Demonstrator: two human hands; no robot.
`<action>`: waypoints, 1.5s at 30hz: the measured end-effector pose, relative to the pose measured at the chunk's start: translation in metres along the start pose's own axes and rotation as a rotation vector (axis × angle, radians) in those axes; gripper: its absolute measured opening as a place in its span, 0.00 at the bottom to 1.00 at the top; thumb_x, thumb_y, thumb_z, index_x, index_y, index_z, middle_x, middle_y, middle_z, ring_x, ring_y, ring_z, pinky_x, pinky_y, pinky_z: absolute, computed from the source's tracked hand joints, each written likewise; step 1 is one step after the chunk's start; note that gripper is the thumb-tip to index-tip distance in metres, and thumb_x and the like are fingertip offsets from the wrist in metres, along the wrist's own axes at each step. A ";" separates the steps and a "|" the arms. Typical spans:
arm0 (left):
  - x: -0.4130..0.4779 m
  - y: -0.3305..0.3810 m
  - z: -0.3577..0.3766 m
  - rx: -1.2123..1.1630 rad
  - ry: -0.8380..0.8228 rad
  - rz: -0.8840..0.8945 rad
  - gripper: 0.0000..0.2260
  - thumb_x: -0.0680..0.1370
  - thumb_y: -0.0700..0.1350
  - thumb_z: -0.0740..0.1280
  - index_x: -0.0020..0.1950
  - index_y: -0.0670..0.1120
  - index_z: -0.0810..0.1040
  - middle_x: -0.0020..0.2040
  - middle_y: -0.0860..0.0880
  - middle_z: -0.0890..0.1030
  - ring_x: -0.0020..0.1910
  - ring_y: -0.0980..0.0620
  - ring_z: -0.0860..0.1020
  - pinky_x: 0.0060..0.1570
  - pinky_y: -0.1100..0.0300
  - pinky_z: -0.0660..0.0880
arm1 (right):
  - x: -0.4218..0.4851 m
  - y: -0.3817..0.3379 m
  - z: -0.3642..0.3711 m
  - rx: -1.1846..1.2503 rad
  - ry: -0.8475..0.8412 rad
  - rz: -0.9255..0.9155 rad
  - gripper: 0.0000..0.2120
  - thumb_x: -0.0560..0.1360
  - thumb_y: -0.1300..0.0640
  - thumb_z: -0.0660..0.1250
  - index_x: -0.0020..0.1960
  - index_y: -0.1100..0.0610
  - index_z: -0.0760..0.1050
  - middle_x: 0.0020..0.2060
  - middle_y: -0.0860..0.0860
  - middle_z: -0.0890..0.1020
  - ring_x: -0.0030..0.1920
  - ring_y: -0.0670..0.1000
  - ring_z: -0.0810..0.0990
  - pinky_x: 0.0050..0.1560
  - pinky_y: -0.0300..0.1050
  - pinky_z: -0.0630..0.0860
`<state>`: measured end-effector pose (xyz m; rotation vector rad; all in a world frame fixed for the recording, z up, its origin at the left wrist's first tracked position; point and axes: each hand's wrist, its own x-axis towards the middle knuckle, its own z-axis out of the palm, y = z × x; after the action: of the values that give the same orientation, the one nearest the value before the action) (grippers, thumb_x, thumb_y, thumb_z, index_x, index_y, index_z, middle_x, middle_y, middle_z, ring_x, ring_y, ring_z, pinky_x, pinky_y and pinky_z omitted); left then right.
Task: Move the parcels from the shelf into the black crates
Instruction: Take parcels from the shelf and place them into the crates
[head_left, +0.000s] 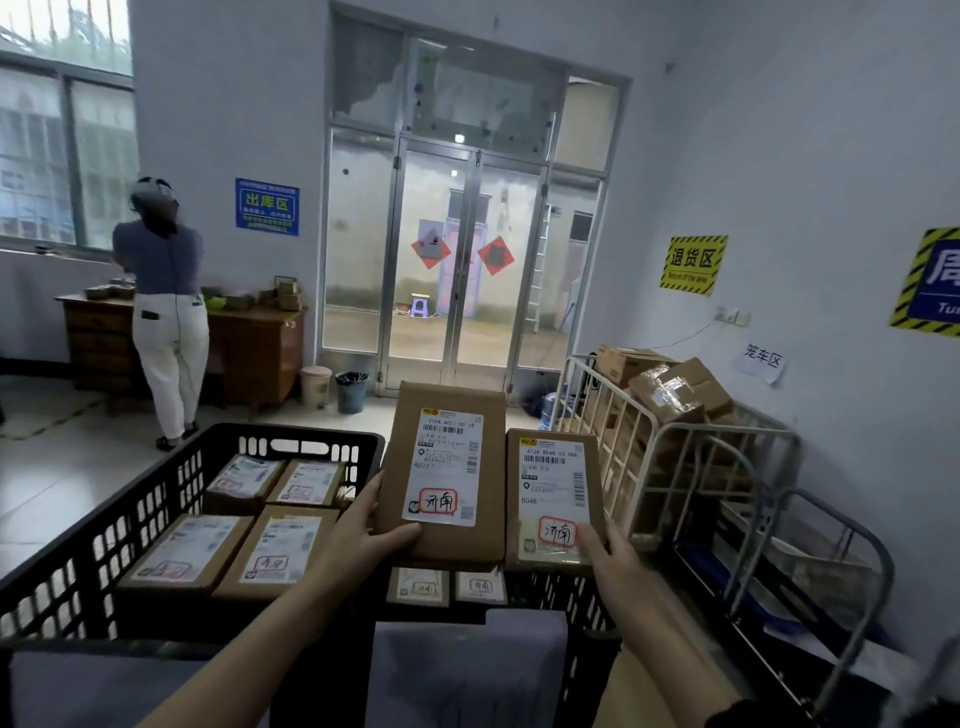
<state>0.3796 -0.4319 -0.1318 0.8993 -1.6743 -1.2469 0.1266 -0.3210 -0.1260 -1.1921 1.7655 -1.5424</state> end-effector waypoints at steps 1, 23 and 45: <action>0.011 -0.003 -0.002 -0.004 -0.018 0.001 0.40 0.63 0.51 0.73 0.72 0.53 0.62 0.58 0.52 0.79 0.56 0.54 0.78 0.53 0.57 0.77 | 0.010 0.002 0.004 -0.009 0.010 0.003 0.10 0.79 0.50 0.58 0.59 0.49 0.70 0.50 0.50 0.81 0.51 0.50 0.80 0.48 0.43 0.76; 0.160 -0.075 0.017 -0.089 -0.015 -0.404 0.24 0.74 0.31 0.66 0.66 0.47 0.64 0.49 0.49 0.77 0.50 0.49 0.76 0.56 0.51 0.74 | 0.166 0.073 0.058 -0.004 0.065 0.202 0.20 0.80 0.55 0.58 0.69 0.61 0.62 0.50 0.53 0.77 0.42 0.42 0.75 0.36 0.34 0.69; 0.238 -0.155 0.038 -0.045 0.201 -0.623 0.18 0.73 0.31 0.64 0.62 0.43 0.70 0.47 0.47 0.79 0.46 0.50 0.77 0.40 0.59 0.73 | 0.271 0.165 0.104 -0.060 -0.072 0.434 0.18 0.79 0.55 0.59 0.66 0.60 0.65 0.49 0.53 0.75 0.43 0.48 0.75 0.34 0.38 0.69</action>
<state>0.2612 -0.6705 -0.2383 1.5354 -1.2364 -1.5225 0.0337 -0.6111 -0.2624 -0.8064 1.8799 -1.1858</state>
